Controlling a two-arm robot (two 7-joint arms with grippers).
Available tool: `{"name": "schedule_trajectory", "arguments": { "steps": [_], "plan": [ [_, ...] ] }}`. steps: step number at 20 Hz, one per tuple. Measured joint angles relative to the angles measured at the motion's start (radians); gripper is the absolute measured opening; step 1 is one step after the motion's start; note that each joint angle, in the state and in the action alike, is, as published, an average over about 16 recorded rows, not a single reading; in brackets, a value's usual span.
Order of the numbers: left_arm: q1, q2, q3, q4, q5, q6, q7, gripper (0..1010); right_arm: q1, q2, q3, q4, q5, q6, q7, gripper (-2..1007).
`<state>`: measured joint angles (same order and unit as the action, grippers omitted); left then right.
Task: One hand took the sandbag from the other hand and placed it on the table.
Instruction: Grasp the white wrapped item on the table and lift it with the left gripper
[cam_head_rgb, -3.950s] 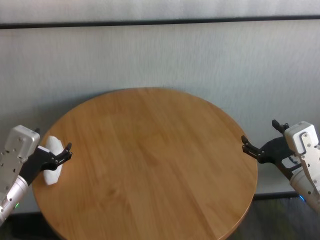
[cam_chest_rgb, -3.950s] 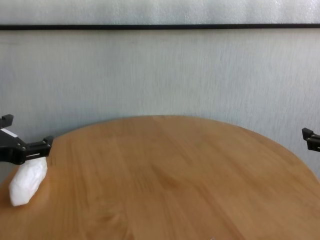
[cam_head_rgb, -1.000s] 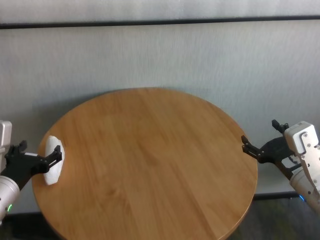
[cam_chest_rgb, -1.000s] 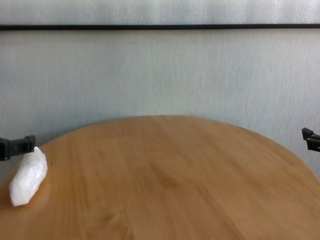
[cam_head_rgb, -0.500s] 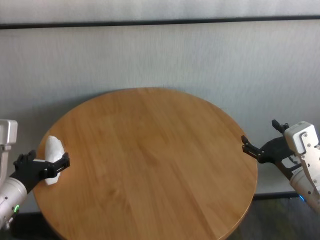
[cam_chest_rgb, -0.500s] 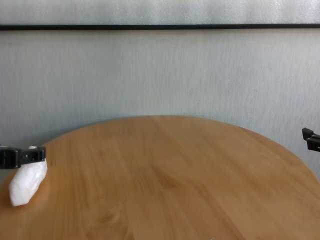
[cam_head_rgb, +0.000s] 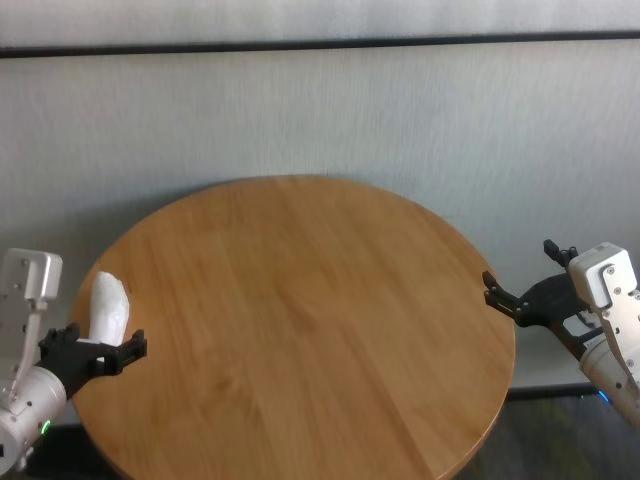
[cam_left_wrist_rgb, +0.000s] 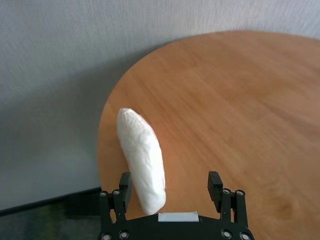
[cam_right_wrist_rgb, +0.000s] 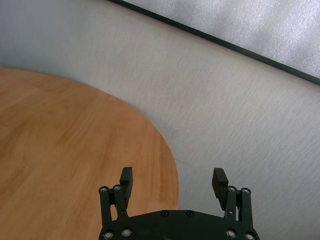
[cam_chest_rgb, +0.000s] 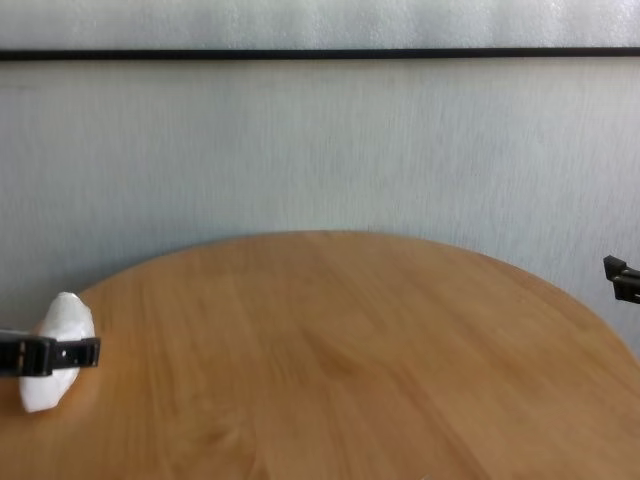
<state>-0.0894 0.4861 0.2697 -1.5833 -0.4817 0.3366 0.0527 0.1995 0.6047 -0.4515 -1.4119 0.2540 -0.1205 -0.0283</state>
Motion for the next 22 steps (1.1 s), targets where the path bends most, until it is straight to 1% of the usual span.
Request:
{"name": "schedule_trajectory", "arguments": {
  "steps": [5, 9, 14, 22],
  "plan": [
    [-0.019, -0.007, 0.014, 0.029, 0.033, 0.019, 0.004, 1002, 0.000, 0.000, 0.000, 0.000, 0.000, 0.000, 0.000, 1001],
    [-0.035, -0.013, 0.020, 0.052, 0.056, 0.022, 0.003, 1002, 0.000, 0.000, 0.000, 0.000, 0.000, 0.000, 0.000, 1001],
    [-0.054, -0.023, 0.020, 0.084, 0.076, 0.012, -0.005, 1002, 0.000, 0.000, 0.000, 0.000, 0.000, 0.000, 0.000, 1001],
    [-0.077, -0.038, 0.009, 0.135, 0.096, -0.009, -0.021, 1002, 0.000, 0.000, 0.000, 0.000, 0.000, 0.000, 0.000, 1001]
  ]
}}
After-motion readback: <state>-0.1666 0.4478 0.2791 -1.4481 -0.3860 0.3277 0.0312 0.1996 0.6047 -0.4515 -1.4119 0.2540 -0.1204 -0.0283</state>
